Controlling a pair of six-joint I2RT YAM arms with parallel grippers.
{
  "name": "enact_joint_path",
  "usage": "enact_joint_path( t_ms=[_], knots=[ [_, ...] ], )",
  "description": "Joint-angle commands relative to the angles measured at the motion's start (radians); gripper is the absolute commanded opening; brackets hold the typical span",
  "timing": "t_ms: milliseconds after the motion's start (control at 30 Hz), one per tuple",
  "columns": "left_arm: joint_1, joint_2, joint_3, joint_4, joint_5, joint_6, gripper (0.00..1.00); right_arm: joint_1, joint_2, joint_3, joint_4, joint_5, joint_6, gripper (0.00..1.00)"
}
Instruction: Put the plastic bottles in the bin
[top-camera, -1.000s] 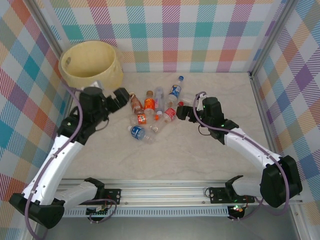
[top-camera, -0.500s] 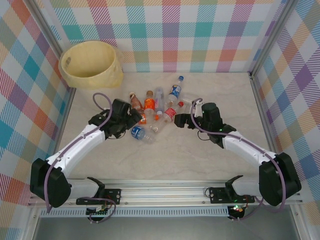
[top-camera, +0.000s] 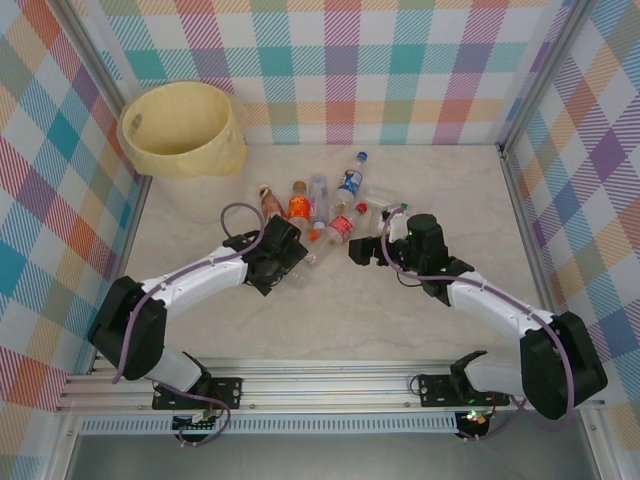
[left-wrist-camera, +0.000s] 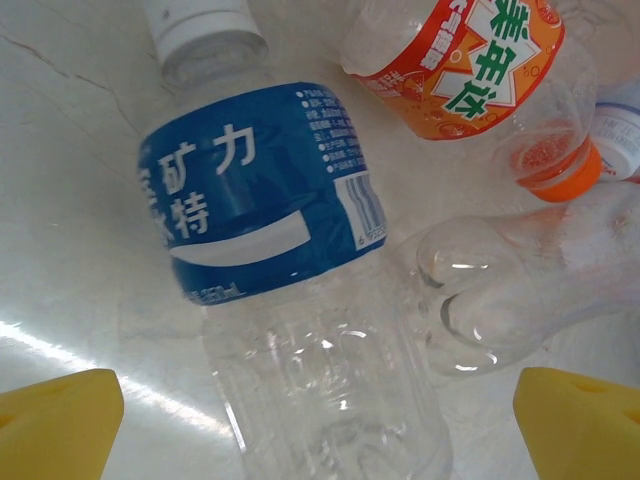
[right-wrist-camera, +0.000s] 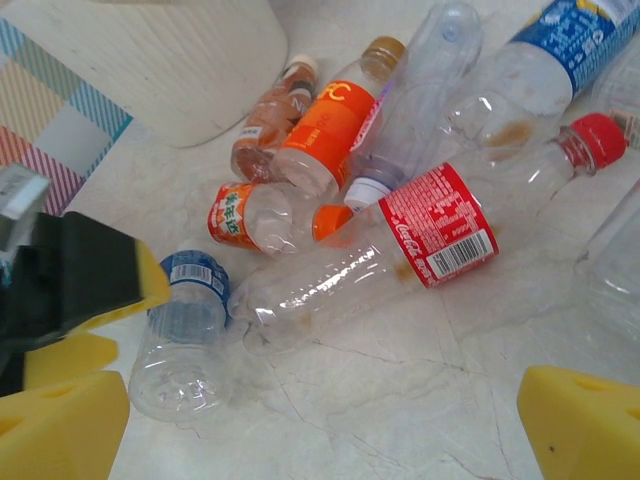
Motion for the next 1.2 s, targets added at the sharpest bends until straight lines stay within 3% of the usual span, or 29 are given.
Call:
enact_joint_path(
  t_ms=[0, 333, 600, 1167],
  knots=[
    [-0.012, 0.041, -0.012, 0.081, -0.017, -0.055, 1.0, 0.0, -0.041, -0.013, 0.036, -0.009, -0.05, 1.0],
    [-0.012, 0.188, 0.039, 0.076, -0.064, -0.112, 0.96, -0.001, -0.069, -0.009, 0.013, -0.013, -0.077, 1.0],
    [-0.012, 0.146, -0.067, 0.131, -0.09, -0.102, 0.75, 0.0, -0.1, -0.019, -0.007, 0.035, -0.096, 1.0],
    [-0.026, 0.122, -0.051, 0.116, -0.125, 0.038, 0.51, 0.0, -0.063, -0.019, 0.026, 0.066, -0.05, 1.0]
  ],
)
